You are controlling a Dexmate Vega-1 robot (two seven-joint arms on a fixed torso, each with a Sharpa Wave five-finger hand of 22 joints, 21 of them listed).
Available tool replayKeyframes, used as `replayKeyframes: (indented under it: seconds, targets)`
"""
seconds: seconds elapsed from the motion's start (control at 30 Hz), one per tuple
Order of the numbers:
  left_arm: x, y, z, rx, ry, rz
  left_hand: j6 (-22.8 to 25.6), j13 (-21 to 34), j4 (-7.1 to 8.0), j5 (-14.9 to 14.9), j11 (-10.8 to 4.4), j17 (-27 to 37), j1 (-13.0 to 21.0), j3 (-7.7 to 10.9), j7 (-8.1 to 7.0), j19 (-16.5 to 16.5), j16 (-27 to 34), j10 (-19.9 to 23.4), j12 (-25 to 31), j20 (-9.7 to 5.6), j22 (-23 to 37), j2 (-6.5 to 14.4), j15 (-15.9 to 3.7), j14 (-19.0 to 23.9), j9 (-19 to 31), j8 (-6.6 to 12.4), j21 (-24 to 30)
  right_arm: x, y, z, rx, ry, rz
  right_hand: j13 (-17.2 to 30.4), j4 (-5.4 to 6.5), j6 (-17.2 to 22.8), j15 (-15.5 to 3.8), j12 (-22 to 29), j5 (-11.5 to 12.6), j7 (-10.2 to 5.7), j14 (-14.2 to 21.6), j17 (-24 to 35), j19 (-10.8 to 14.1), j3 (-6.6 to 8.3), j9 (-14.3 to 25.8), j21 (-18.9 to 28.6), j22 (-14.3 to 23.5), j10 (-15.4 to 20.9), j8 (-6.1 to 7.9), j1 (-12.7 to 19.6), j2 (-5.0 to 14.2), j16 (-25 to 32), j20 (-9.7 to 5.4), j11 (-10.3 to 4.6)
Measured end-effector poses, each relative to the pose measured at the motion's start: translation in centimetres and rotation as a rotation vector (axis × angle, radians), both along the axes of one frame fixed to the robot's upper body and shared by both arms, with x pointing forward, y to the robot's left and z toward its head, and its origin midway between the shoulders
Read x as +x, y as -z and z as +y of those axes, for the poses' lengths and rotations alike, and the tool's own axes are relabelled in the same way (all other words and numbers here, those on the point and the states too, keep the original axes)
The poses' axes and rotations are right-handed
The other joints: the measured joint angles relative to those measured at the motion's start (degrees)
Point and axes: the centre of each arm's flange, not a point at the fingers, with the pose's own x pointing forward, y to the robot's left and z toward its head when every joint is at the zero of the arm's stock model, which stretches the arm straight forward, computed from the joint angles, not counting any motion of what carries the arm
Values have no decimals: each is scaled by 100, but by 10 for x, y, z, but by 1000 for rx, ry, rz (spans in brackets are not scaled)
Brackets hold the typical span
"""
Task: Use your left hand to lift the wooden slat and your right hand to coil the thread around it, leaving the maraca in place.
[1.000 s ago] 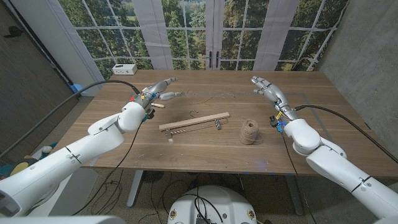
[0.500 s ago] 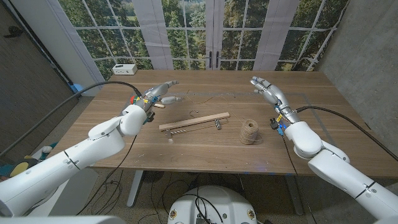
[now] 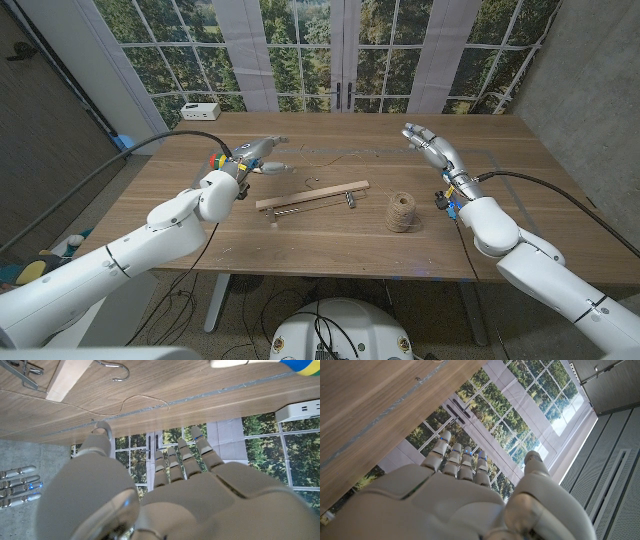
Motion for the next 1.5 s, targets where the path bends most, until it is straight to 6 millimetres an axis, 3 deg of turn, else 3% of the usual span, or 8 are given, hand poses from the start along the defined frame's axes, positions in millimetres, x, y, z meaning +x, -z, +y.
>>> replayKeyframes:
  seconds: [0.2, 0.63, 0.83, 1.03, 1.27, 1.5]
  targets:
    - [-2, -1, -2, 31, -29, 4, 258, 24, 22, 44, -136, 0, 98, -132, 74, 61, 34, 356, 99, 1, 50, -98, -32, 113, 0, 7, 83, 1, 2, -1, 3, -1, 1, 0, 0, 34, 0, 0, 0, 6, 0, 0, 0, 0, 0, -11, 0, 0, 0, 0, 0, 0, 0, 0]
    - [-5, 1, -6, 96, -73, 46, 346, 80, 103, 133, -166, 26, 118, -307, 80, 35, 56, 634, 192, 27, 70, -122, -53, 278, 26, 45, 83, 4, 4, -2, 11, -11, 4, 0, 1, 112, -21, 0, 0, 31, 20, -1, 22, 0, -1, -33, -1, 71, 0, 0, 0, 0, -22, 10]
    - [-7, 2, -9, 138, -98, 65, 559, 132, 166, 211, -248, 54, 97, -370, 66, 8, 140, 893, 283, 53, 77, -143, -185, 532, 26, 45, 83, 5, 4, -2, 13, -18, 5, 0, 0, 143, -21, 0, -22, 62, 20, 27, 22, 0, -1, -33, -1, 71, 0, 0, 0, 0, -22, 10]
    - [-7, 4, -12, 171, -114, 92, 620, 159, 188, 252, -242, 79, 97, -393, 67, 18, 222, 949, 304, 63, 76, -143, -270, 699, 53, 45, 83, 5, 5, -2, 16, -24, 9, 0, 1, 174, 0, 0, -22, 31, 41, 27, 43, 0, -1, -54, -1, 91, 0, 0, 0, 0, -1, 30]
    - [-8, 7, -15, 196, -127, 128, 722, 205, 212, 317, -179, 159, 135, -416, 108, 253, 354, 1028, 327, 293, 60, -105, -308, 1003, 53, 45, 173, 4, 8, -4, 20, -26, 14, -1, 1, 174, 0, -1, -21, 31, 41, 27, 43, 0, -2, -76, -1, 122, 0, 0, 0, 0, -1, -1]
    - [-9, 10, -19, 213, -136, 155, 787, 216, 218, 339, -198, 185, 135, -462, 137, 391, 354, 1094, 327, 286, 38, -105, -308, 1003, 53, 51, 216, 2, 11, -7, 23, -28, 14, 0, 1, 194, 0, -22, -21, 51, 41, 27, 43, 0, -2, -76, -1, 143, 0, 0, 0, 0, -1, 20]
